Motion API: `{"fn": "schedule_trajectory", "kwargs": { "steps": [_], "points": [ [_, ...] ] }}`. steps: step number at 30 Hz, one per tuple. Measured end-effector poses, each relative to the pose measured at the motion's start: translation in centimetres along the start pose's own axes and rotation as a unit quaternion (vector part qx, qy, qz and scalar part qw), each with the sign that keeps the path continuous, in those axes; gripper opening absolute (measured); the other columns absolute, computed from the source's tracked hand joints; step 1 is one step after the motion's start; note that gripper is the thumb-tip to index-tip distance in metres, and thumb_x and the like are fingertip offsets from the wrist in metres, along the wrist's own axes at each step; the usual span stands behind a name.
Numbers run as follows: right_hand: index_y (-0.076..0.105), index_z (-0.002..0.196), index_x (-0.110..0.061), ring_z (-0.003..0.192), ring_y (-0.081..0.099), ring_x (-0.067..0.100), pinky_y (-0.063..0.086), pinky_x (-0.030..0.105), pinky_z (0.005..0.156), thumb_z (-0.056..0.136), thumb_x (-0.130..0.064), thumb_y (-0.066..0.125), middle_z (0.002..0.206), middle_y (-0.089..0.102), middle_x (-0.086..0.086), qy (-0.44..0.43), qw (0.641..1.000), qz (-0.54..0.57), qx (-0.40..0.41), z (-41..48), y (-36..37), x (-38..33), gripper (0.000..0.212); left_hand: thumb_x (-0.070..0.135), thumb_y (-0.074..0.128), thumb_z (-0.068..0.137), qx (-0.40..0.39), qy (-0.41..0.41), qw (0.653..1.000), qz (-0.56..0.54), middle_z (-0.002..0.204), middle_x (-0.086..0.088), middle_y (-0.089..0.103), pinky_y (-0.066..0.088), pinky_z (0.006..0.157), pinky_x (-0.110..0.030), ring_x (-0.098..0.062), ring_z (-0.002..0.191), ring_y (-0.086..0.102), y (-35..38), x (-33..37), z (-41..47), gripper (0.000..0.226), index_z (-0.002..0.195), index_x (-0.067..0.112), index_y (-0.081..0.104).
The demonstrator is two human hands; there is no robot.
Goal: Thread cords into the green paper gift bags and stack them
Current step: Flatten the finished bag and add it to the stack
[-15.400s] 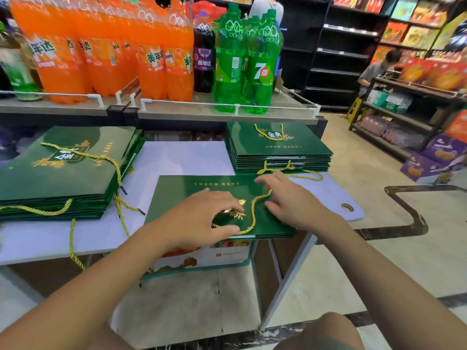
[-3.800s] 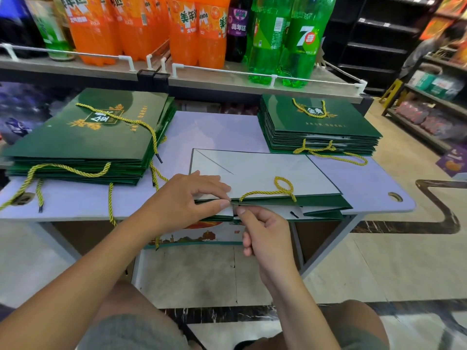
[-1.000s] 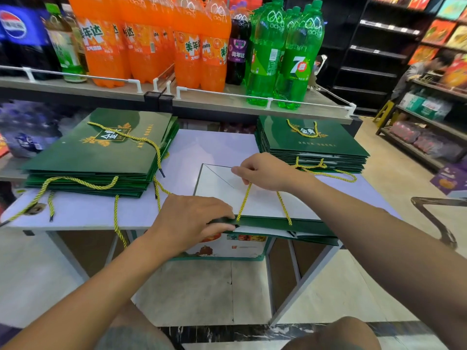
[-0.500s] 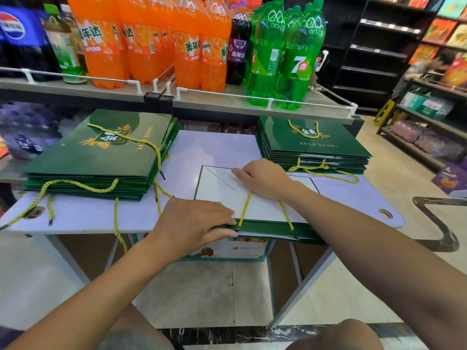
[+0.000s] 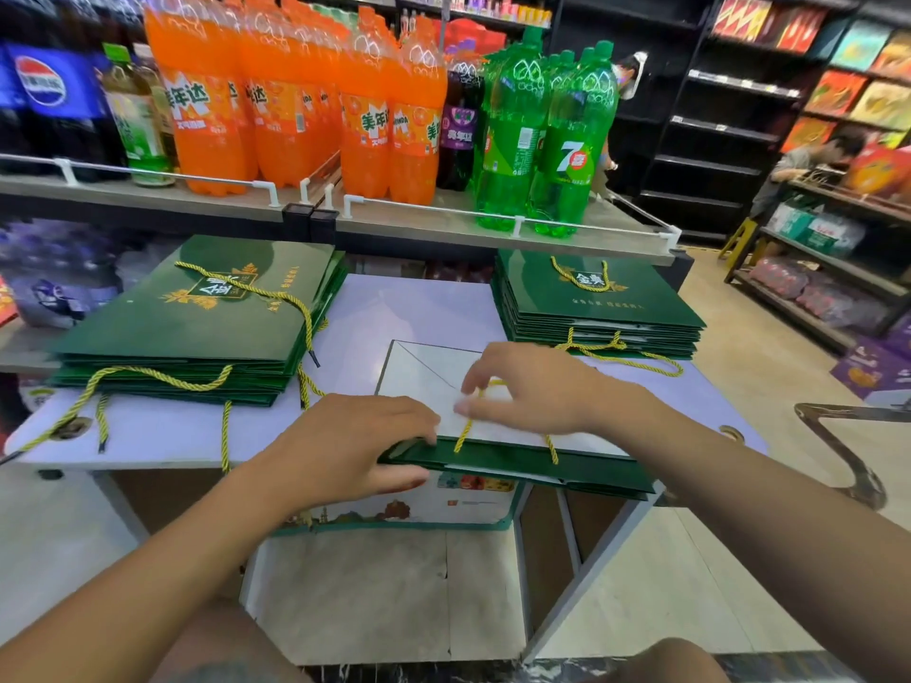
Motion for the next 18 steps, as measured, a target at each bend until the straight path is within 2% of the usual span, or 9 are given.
{"fn": "schedule_trajectory", "kwargs": {
  "steps": [2,3,6,9,11,13,15,16,18],
  "points": [
    [0.055,0.138,-0.040,0.112,0.061,0.015,0.052,0.042,0.094,0.077,-0.093,0.038,0.131,0.054,-0.013,0.001,0.998,-0.047,-0.040,-2.0,0.2,-1.5,0.082,0.050,0.066,0.092,0.034,0.016,0.999,0.002,0.112,0.020,0.070,0.058,0.066,-0.036,-0.006,0.098,0.068,-1.0,0.0,0.4,0.022,0.108,0.035,0.070],
    [0.050,0.143,-0.038,0.112,0.061,0.019,0.053,0.043,0.092,0.077,-0.094,0.040,0.136,0.052,-0.010,-0.003,0.995,-0.093,-0.048,-2.8,0.2,-2.2,0.087,0.046,0.067,0.093,0.061,0.031,0.998,0.015,0.108,0.016,0.073,0.058,0.068,-0.036,-0.009,0.096,0.070,-1.6,0.2,0.8,0.021,0.104,0.030,0.074],
    [0.054,0.134,-0.028,0.092,0.065,0.027,0.056,0.041,0.075,0.089,-0.081,0.036,0.133,0.052,-0.003,-0.021,0.976,-0.216,0.009,-3.7,-1.1,-3.8,0.072,0.039,0.070,0.097,0.131,0.075,0.985,0.084,0.099,0.010,0.076,0.057,0.075,-0.040,-0.017,0.096,0.071,-4.0,0.8,2.0,0.018,0.100,0.024,0.078],
    [0.058,0.129,-0.026,0.084,0.065,0.032,0.053,0.039,0.068,0.100,-0.063,0.024,0.127,0.054,-0.003,-0.035,0.964,-0.251,0.082,-4.2,-4.0,-4.9,0.058,0.037,0.070,0.098,0.213,0.067,0.965,0.133,0.109,0.006,0.075,0.055,0.085,-0.045,-0.024,0.108,0.069,-7.6,1.4,3.3,0.021,0.108,0.021,0.078],
    [0.060,0.122,-0.026,0.083,0.065,0.035,0.053,0.040,0.066,0.104,-0.053,0.022,0.121,0.056,-0.003,-0.038,0.959,-0.246,0.136,-4.6,-6.5,-5.0,0.050,0.035,0.070,0.099,0.278,0.015,0.952,0.126,0.129,-0.004,0.068,0.050,0.100,-0.046,-0.030,0.121,0.063,-10.0,1.9,3.9,0.033,0.125,0.015,0.072],
    [0.058,0.106,-0.025,0.083,0.064,0.037,0.047,0.039,0.062,0.101,-0.052,0.015,0.109,0.056,-0.002,-0.039,0.954,-0.225,0.196,-5.2,-9.5,-4.8,0.052,0.025,0.071,0.096,0.346,-0.064,0.934,0.058,0.141,-0.006,0.056,0.042,0.112,-0.043,-0.030,0.132,0.053,-11.7,2.1,4.1,0.048,0.139,0.010,0.058],
    [0.046,0.087,-0.028,0.084,0.059,0.034,0.036,0.038,0.064,0.104,-0.047,0.022,0.094,0.049,-0.001,-0.019,0.957,-0.166,0.235,-5.8,-12.3,-3.9,0.035,0.014,0.071,0.093,0.388,-0.148,0.909,-0.042,0.142,0.006,0.047,0.043,0.110,-0.040,-0.022,0.134,0.048,-12.1,1.9,3.9,0.054,0.143,0.014,0.050],
    [0.039,0.082,-0.029,0.084,0.055,0.031,0.033,0.038,0.067,0.107,-0.044,0.029,0.090,0.046,-0.001,0.000,0.959,-0.134,0.248,-6.1,-13.5,-3.4,0.031,0.011,0.070,0.093,0.389,-0.190,0.897,-0.090,0.139,0.011,0.045,0.045,0.106,-0.038,-0.016,0.131,0.048,-11.6,1.4,3.8,0.055,0.143,0.019,0.048],
    [0.040,0.079,-0.023,0.082,0.049,0.027,0.035,0.041,0.069,0.109,-0.039,0.039,0.083,0.048,0.002,0.056,0.956,-0.053,0.285,-6.6,-14.9,-1.9,0.035,0.014,0.068,0.093,0.357,-0.263,0.879,-0.179,0.135,0.013,0.045,0.049,0.099,-0.033,-0.007,0.124,0.049,-10.0,0.2,3.9,0.054,0.141,0.025,0.047]
  ]
}}
Point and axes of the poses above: each hand's wrist, its own z-axis towards the middle knuckle, its own y-axis out of the palm, x = y × z, the point moved 5 cm from there along z, towards the middle knuckle
